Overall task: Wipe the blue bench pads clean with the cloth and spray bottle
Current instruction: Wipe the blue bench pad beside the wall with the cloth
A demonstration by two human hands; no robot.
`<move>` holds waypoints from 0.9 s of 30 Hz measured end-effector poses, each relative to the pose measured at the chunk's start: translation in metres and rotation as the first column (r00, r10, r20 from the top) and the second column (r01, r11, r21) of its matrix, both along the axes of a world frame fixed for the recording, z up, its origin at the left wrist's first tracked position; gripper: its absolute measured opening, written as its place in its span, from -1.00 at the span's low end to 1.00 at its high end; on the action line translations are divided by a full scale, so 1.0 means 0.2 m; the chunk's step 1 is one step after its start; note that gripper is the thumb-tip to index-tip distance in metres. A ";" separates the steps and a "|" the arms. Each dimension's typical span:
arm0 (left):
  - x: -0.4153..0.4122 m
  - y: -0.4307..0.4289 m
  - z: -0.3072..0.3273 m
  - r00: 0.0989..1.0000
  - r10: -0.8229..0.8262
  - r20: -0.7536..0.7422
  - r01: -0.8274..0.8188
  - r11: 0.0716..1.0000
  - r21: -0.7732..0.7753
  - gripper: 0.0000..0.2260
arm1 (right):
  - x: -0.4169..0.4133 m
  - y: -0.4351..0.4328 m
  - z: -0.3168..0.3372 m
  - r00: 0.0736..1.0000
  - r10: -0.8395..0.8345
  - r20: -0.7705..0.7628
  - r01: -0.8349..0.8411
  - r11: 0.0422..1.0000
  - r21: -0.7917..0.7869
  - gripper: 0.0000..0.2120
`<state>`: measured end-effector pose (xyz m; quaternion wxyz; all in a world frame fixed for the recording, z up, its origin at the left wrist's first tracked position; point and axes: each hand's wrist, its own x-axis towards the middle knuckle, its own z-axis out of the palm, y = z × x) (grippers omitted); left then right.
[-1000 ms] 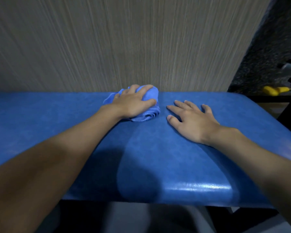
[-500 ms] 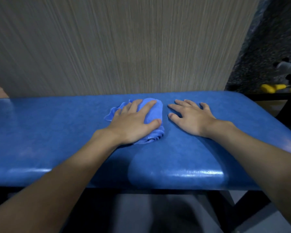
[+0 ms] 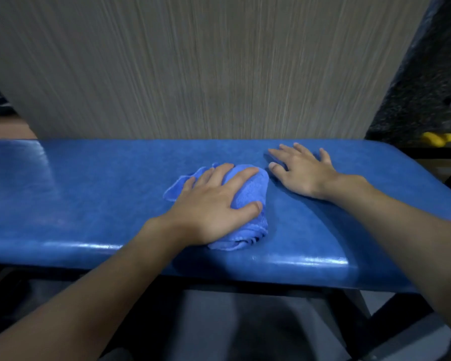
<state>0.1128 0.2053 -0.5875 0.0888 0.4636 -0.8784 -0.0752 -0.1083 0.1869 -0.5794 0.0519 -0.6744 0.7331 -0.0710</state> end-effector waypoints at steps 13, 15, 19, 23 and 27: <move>-0.21 -0.80 0.04 0.994 0.109 -0.015 -0.108 0.990 0.087 -0.41 | 0.00 0.01 -0.07 0.999 -0.037 -0.025 0.038 0.999 0.009 -0.49; -0.22 -0.82 0.03 0.993 0.113 -0.018 -0.111 0.990 0.087 -0.42 | 0.00 0.00 -0.07 0.999 -0.048 -0.016 0.049 0.999 0.007 -0.49; -0.20 -0.75 0.02 0.994 0.105 -0.004 -0.105 0.994 0.045 -0.40 | 0.00 0.00 -0.07 0.998 -0.060 -0.007 0.060 0.998 0.000 -0.50; -0.15 -0.54 0.01 0.997 0.073 0.009 -0.074 0.997 0.031 -0.39 | 0.00 0.00 -0.06 0.998 -0.061 -0.008 0.061 0.998 0.002 -0.50; -0.05 -0.22 0.00 0.999 0.042 0.007 -0.042 0.999 0.018 -0.27 | 0.01 0.00 -0.06 0.998 -0.055 -0.010 0.055 0.998 0.001 -0.49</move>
